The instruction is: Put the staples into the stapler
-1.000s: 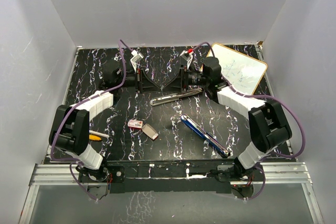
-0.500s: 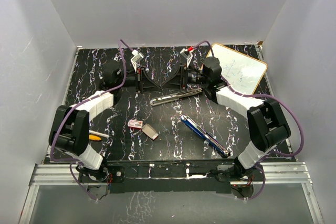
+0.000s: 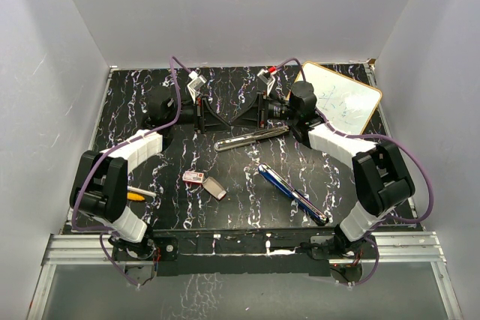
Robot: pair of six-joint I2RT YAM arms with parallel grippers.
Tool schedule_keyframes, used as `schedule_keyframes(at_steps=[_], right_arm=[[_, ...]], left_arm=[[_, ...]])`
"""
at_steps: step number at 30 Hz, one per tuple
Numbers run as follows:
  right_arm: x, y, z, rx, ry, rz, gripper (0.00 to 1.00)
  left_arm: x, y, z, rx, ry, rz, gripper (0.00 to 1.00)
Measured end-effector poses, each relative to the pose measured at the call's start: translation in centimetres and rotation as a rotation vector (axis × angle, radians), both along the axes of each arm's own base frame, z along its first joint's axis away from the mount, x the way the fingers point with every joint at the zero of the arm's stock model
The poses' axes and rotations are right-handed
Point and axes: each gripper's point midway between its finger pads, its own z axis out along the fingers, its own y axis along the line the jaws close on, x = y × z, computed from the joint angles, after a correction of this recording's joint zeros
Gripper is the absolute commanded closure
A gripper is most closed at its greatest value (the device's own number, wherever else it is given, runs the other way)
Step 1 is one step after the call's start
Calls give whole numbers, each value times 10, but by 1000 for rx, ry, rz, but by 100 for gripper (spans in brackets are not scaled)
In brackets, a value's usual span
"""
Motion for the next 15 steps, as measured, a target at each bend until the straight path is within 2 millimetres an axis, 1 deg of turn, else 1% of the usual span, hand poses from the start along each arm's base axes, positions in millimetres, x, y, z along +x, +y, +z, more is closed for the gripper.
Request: schedule_keyframes(at_steps=[5,9,15], right_arm=[[0,0,0,1,5,0,79],[0,0,0,3,4,2,79],[0,0,0,8,2,4,71]], left_arm=[[0,0,0,0,1,-1,87],[-1,0,0,0,0,-3,87],[-1,0,1,-3,-8,-5,87]])
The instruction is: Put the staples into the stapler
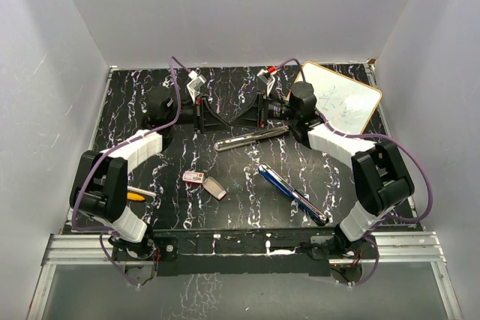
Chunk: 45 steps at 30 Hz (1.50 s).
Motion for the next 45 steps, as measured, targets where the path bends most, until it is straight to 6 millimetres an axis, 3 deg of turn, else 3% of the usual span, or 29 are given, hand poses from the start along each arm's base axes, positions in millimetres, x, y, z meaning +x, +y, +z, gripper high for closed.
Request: schedule_keyframes(at_steps=[8,19,22,28,32,38,42,45], right_arm=[[0,0,-3,-2,8,0,68],[-2,1,-1,3,3,6,78],[-2,1,-1,5,3,7,81],[-2,1,-1,4,-5,7,81],[3,-3,-6,-13,-20,-6,82],[23,-36,-23,-99,-50,-89,82],[36,-79,-25,-156,-101,-187,82],[46,-116,-26,-211,-143,-275,82]], left_arm=[[0,0,1,-3,-10,-2,87],[0,0,1,-3,-12,-2,86],[0,0,1,-3,-11,-3,76],[-2,1,-2,2,-9,-5,38],[-3,2,-10,23,-3,-8,30],[14,12,-12,84,-46,31,29],[45,24,-14,179,-151,137,30],[72,31,-31,313,-257,209,30]])
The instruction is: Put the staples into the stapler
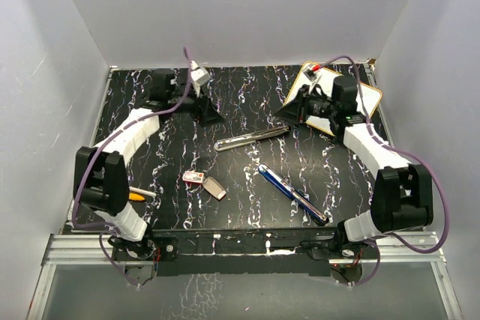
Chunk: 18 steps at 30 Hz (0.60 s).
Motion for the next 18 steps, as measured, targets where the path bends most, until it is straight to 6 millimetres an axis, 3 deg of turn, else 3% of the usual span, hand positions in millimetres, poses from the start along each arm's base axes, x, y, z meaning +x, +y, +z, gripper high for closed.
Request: schedule_keyframes(at_steps=[4,9,12,13,18], right_arm=[[4,-32,-13,-93,-19,-75,82],[-8,-54,-27,-185,-13,-100,82],[-12,-67,-28,-206,-19,-124,82],[-14,-73,-30,-212,-16,-138,82],[-18,-97,-37,-228,0,-201,82]], left_arm=[[17,-8,-53,261,-124,-10,30],[4,-21,-141,526,-155,-171,31],[0,-17,-183,640,-150,-245,36],[2,-17,-192,663,-165,-268,38],[19,-18,-191,710,-234,-287,58]])
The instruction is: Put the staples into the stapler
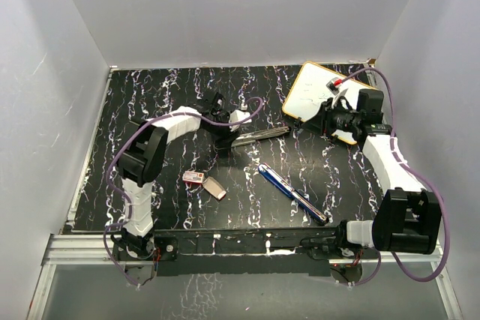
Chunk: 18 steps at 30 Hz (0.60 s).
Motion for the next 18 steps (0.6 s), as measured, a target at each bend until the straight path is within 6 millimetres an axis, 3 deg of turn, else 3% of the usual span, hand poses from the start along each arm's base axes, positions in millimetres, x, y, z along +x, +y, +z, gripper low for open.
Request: schedule_keyframes(at_steps=[3,6,18], right_arm=[[-1,-3,-4,-3,5,-6,82],[-2,-3,-4,-6,3,-4,82],[-7,-3,-9,-12,13,-2,82]], left_arm=[[1,0,0,13,0,-23,75],[3,-1,1,30,1,-77,85],[-15,2,2,141,29,-484,92]])
